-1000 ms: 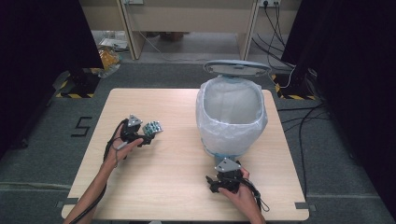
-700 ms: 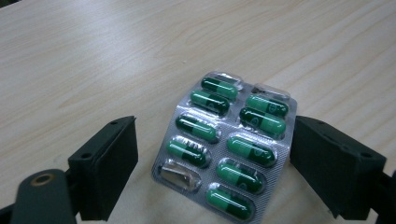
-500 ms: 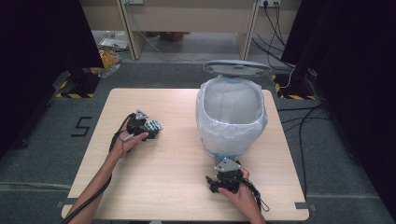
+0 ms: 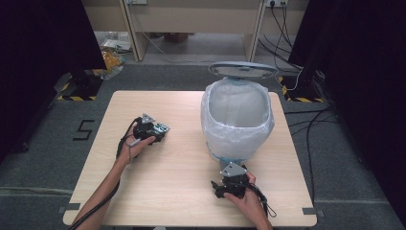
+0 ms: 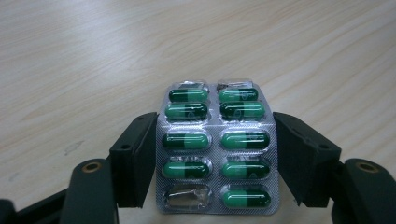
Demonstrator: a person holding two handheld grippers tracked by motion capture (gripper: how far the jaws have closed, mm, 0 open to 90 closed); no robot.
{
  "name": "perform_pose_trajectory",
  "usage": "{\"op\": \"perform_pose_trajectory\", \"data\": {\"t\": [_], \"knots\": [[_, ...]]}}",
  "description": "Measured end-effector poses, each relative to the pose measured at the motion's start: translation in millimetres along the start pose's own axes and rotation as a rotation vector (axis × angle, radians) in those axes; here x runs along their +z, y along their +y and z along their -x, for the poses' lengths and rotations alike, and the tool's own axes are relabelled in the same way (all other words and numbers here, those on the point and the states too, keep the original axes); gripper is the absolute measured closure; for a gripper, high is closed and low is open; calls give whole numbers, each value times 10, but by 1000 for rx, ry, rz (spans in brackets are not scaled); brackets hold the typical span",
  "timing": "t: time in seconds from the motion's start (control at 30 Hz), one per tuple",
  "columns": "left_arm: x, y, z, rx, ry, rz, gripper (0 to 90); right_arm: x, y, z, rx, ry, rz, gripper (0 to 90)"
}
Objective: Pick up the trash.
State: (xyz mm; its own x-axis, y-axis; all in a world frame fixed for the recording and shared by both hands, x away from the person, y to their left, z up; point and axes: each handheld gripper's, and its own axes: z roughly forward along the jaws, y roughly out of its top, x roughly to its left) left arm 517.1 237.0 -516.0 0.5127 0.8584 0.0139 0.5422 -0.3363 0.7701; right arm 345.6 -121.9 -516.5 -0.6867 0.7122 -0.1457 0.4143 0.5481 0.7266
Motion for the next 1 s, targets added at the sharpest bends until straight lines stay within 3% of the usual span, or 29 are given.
{"op": "perform_pose_trajectory", "data": {"t": [0.13,0.53,1.0], "knots": [[-117,-8,100,-44,-30,38,339,0,0,0,0,0,0,122],[-333,-79,308,-92,-69,85,339,1,0,-1,0,0,1,122],[-514,-25,448,-87,-84,121,339,1,-1,1,-1,1,1,122]]}}
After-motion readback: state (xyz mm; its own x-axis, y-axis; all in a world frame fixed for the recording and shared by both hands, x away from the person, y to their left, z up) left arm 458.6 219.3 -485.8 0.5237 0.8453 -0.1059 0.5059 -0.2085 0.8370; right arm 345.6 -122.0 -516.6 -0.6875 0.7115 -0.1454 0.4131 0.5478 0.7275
